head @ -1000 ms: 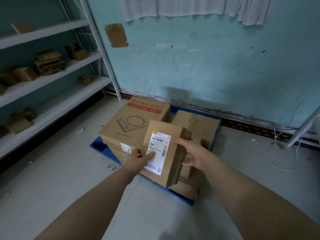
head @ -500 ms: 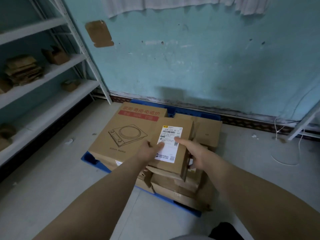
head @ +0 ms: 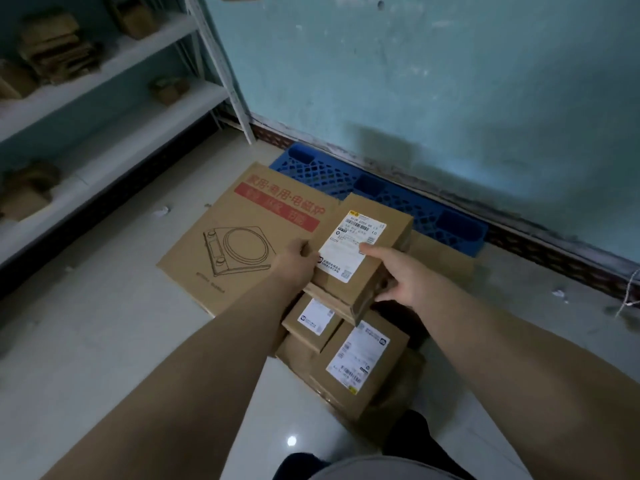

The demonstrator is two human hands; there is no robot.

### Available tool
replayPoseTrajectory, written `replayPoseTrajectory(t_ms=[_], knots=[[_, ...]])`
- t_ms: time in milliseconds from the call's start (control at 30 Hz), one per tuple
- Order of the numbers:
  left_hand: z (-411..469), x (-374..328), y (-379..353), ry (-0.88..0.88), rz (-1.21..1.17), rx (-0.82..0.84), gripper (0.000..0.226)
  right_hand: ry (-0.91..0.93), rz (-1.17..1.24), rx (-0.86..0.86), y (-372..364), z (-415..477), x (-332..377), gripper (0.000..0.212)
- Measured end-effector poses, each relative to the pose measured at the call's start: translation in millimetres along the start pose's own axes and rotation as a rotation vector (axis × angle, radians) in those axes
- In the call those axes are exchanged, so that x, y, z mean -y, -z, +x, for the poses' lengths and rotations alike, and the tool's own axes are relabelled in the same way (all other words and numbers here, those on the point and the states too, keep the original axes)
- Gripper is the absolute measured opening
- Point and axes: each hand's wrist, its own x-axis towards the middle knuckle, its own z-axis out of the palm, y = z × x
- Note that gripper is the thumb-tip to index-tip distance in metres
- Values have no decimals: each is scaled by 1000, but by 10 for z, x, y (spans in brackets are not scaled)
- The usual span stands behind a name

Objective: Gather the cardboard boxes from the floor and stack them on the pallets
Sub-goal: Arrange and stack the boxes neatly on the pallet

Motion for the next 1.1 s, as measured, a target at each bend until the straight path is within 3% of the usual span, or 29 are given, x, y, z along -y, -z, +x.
replayPoseTrajectory(t_ms=[133,233,267,467,633,733,833,900,1000,1100], knots=[[176,201,-65,108,9,-40,40,-110,-31,65,-57,376,-75,40],[358,360,-78,141,20,-11,40,-153,5,59,-133,578,-202,80],[435,390,-90,136,41,5,40,-160,17,47,-144,624,-234,84],[850,338,-328,22,62,124,42,-94,104,-130,6,898,-196,57],[992,391,-581,64,79,223,55,-108,56,-171,200,1194,-110,53],[982,473,-611,142,69,171,58,-151,41,-104,174,1379,-127,37],[949,570,-551,180,45,21,53,-185,68,-26,46,1545,-174,37],[960,641,-484,152,32,-84,50,-156,90,24,-78,1618,-175,46],[966,701,-368,109,32,-146,49,-92,108,46,-167,1699,-226,90],[963,758,-352,89,44,-108,49,-74,147,22,-129,1709,-305,95]])
